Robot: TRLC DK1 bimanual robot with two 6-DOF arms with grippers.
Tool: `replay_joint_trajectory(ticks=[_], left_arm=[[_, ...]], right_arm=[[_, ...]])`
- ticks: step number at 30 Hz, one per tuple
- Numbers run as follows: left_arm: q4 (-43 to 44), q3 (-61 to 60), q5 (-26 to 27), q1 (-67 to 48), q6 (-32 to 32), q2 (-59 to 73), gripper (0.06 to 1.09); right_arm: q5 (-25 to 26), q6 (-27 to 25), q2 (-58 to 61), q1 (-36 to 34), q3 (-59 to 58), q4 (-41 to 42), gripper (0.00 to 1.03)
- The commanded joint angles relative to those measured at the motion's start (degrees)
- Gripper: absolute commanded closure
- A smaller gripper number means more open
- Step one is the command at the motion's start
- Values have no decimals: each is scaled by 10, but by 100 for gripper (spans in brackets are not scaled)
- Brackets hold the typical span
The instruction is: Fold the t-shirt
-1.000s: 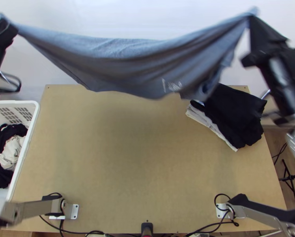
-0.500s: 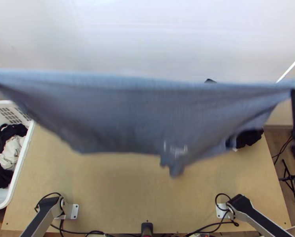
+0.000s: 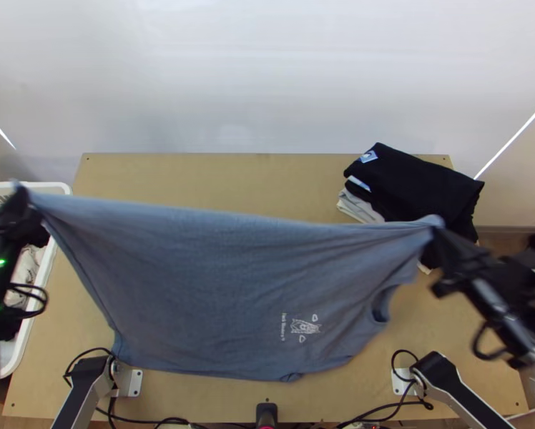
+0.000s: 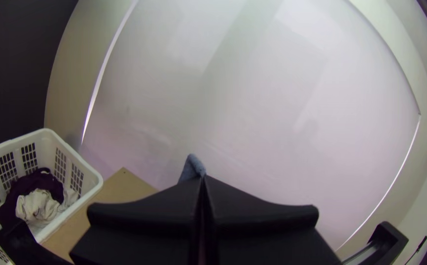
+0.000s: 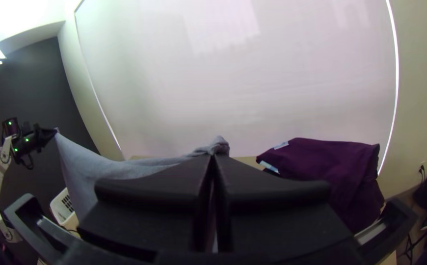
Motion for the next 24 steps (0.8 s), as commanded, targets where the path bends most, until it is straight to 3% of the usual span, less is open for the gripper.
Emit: replay_joint_trajectory(ticks=[1, 5, 11, 19, 24], left_arm=[[76, -129, 4, -31, 3, 22, 105], [167, -172, -3, -55, 5, 86, 105], [273, -164, -4, -58, 49, 269, 105], [241, 45, -17, -33, 89, 534, 105], [234, 155, -16, -25, 92, 604, 105]], right_arm=[[-1, -20, 48, 5, -169, 151, 100], [-2, -9, 159, 1, -184, 282, 100], [-6, 3, 340, -17, -128, 388, 100], [-21, 2, 575, -80, 100, 345, 100], [-26, 0, 630, -91, 213, 332, 100]])
